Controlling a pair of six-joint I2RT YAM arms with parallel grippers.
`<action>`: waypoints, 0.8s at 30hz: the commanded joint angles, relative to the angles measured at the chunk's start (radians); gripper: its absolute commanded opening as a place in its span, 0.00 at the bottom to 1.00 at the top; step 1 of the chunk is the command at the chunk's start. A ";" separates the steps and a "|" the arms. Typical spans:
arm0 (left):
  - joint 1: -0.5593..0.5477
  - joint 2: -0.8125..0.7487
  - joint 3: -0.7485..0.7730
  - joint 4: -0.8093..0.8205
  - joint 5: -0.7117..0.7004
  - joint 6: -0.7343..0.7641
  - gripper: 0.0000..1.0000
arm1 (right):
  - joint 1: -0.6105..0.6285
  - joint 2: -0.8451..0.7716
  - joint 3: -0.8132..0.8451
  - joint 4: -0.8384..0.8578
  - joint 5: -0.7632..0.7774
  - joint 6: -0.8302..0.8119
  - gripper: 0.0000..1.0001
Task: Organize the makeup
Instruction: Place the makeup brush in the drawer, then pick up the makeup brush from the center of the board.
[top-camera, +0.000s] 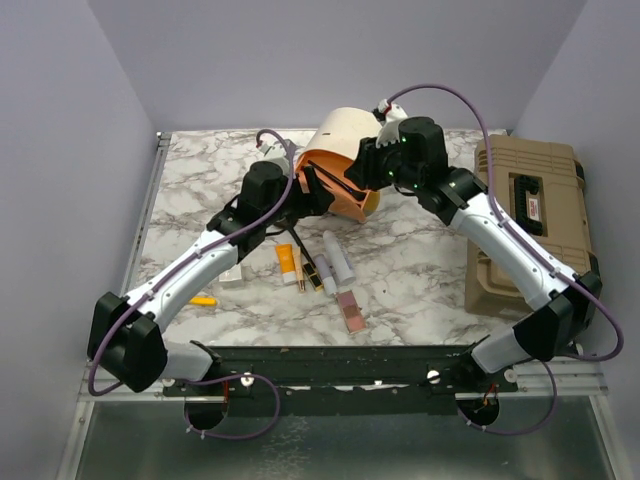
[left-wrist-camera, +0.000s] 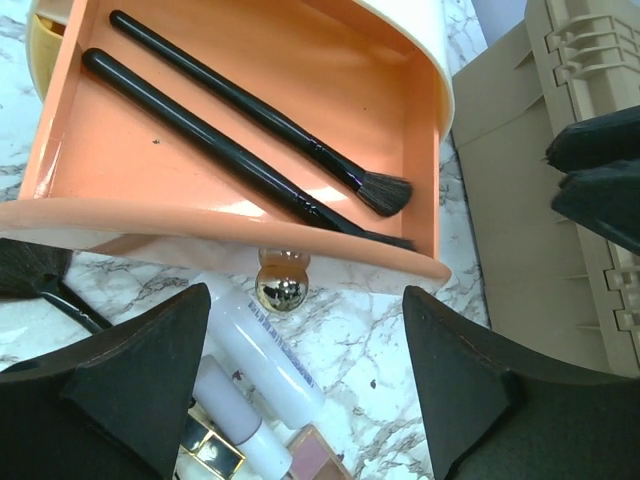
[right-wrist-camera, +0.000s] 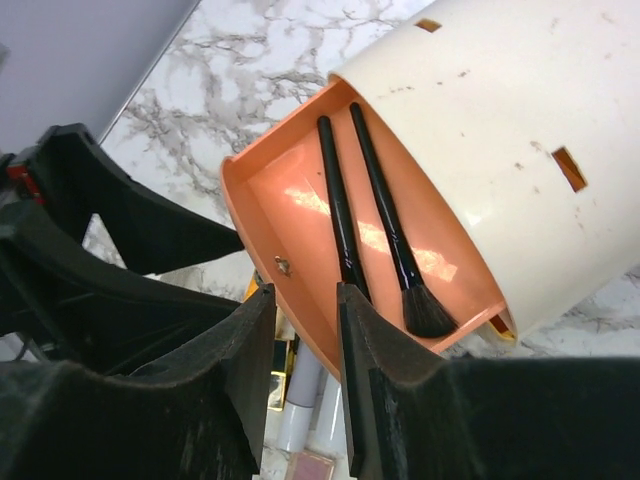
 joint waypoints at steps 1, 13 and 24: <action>-0.003 -0.081 -0.043 0.022 -0.019 0.049 0.81 | 0.003 -0.080 -0.078 0.096 0.109 0.049 0.40; -0.003 -0.294 -0.215 0.089 -0.346 -0.067 0.82 | 0.003 -0.160 -0.179 0.136 0.245 0.121 0.48; 0.091 -0.266 -0.446 0.027 -0.519 -0.351 0.79 | 0.004 -0.214 -0.234 0.156 0.304 0.168 0.49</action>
